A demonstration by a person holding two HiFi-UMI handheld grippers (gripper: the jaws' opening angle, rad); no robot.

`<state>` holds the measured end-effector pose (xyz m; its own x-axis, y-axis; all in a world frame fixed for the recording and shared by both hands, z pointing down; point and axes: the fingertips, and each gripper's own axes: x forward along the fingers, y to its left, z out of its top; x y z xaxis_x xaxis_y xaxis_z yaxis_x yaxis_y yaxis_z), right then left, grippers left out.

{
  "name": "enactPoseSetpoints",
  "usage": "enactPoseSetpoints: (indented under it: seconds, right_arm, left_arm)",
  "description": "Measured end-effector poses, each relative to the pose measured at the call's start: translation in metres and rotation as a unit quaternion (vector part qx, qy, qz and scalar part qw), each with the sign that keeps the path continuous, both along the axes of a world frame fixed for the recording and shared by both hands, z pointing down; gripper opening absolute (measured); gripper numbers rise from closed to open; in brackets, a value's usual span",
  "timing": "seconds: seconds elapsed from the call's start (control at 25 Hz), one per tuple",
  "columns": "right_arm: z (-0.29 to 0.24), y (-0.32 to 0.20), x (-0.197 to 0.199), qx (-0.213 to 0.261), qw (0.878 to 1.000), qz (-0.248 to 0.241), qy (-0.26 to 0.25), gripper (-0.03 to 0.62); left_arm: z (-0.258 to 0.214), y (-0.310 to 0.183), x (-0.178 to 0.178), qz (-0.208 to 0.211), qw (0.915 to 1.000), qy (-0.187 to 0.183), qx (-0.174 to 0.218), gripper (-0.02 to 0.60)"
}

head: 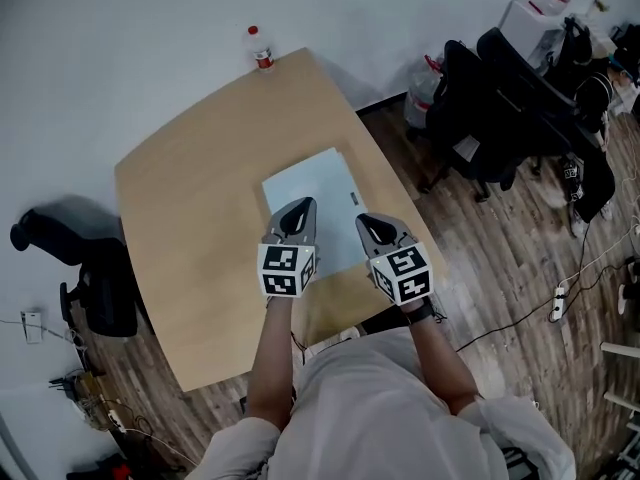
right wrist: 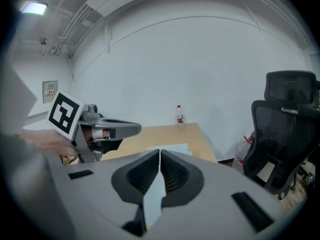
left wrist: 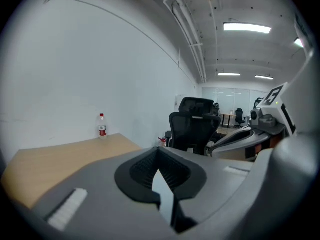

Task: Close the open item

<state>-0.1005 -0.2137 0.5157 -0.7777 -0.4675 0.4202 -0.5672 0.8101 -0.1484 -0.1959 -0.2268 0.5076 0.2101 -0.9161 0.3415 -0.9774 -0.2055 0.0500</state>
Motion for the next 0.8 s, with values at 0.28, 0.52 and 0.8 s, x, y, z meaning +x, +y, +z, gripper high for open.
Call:
enactPoseSetpoints:
  seconds: [0.28,0.52,0.8]
  right_arm:
    - [0.026,-0.016,0.006,-0.028,0.999,-0.002,0.022,0.015]
    - [0.05,-0.022,0.01,-0.049,0.998,-0.006,0.045,0.015]
    - [0.07,-0.027,0.011,-0.078,0.996,-0.006,0.053,0.015]
  left_arm:
    - [0.035,-0.03,-0.004,0.025,0.9982,-0.014,-0.053,0.009]
    - [0.061,-0.048,0.003,0.066,0.9927,-0.035,-0.095,0.009]
    - [0.088,-0.07,0.012,0.121,0.9818,-0.06,-0.134,0.009]
